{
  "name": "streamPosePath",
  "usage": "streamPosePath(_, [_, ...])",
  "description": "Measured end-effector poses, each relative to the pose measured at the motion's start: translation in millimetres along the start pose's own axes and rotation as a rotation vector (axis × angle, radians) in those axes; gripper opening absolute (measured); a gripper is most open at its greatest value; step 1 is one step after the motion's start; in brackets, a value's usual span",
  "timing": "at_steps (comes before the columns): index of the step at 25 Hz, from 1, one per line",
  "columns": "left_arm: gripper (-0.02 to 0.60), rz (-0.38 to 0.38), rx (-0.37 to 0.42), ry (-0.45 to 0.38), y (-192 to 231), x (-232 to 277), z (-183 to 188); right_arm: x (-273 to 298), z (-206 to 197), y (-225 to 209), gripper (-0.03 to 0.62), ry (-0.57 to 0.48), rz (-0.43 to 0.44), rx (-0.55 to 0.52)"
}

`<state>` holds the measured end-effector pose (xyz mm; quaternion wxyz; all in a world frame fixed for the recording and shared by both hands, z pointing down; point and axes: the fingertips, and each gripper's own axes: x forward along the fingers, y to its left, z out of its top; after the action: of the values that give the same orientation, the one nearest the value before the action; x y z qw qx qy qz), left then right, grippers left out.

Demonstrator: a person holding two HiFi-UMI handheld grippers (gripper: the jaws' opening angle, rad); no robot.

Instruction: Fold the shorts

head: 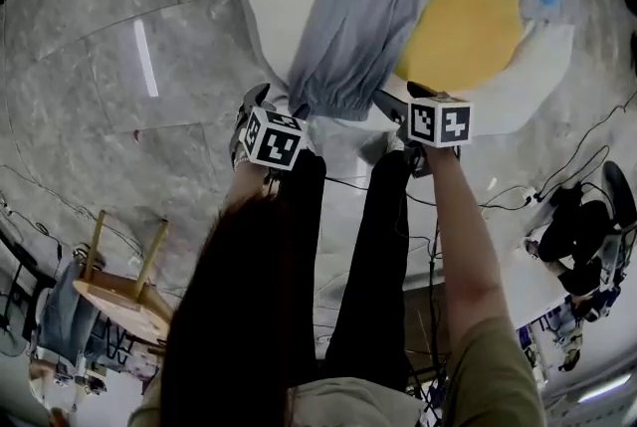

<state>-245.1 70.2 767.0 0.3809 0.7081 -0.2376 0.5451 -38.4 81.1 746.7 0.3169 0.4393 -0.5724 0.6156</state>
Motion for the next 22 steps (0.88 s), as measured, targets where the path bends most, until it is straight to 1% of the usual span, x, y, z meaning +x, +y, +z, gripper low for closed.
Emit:
streamPosePath(2, [0.360,-0.008,-0.034,-0.007,1.1,5.2,0.0,11.2,-28.4,-0.2,0.351,-0.059,-0.014,0.121])
streamPosePath(3, [0.361,-0.018,-0.051,-0.004,-0.3,8.9,-1.6,16.7,-39.8,1.6,0.351,-0.077,-0.010,0.161])
streamPosePath(5, [0.362,-0.043,-0.071,0.005,-5.2,18.5,-5.7,28.2,-54.6,6.6,0.351,-0.088,0.007,0.188])
streamPosePath(8, [0.360,-0.060,-0.068,0.022,-11.0,34.9,-15.2,43.9,-63.4,11.9,0.348,-0.077,0.008,0.160])
streamPosePath(10, [0.360,-0.058,-0.070,0.050,-13.4,43.0,-24.7,52.0,-68.3,15.0,0.347,-0.064,0.009,0.140])
streamPosePath(12, [0.360,-0.044,-0.070,0.075,-13.2,48.2,-30.2,58.2,-72.4,15.1,0.331,-0.037,-0.006,0.104])
streamPosePath(14, [0.355,-0.044,-0.060,0.081,-14.2,52.4,-28.0,60.9,-72.2,12.8,0.307,-0.010,-0.036,0.051])
streamPosePath(16, [0.327,-0.059,-0.050,0.092,-18.0,55.9,-27.1,59.8,-73.5,13.2,0.271,0.007,-0.046,0.020])
streamPosePath(18, [0.289,-0.067,-0.051,0.111,-19.4,57.7,-27.2,59.2,-75.2,20.0,0.222,0.010,-0.020,0.009])
streamPosePath(19, [0.262,-0.074,-0.060,0.122,-20.9,56.9,-26.1,59.0,-75.1,25.4,0.187,0.007,0.002,0.008])
streamPosePath(21, [0.164,-0.112,-0.109,0.141,-28.3,55.7,-26.4,57.3,-75.2,33.1,0.100,0.000,0.038,0.008])
streamPosePath(22, [0.138,-0.134,-0.141,0.144,-32.1,56.0,-28.2,56.2,-76.6,34.4,0.070,-0.001,0.051,0.009])
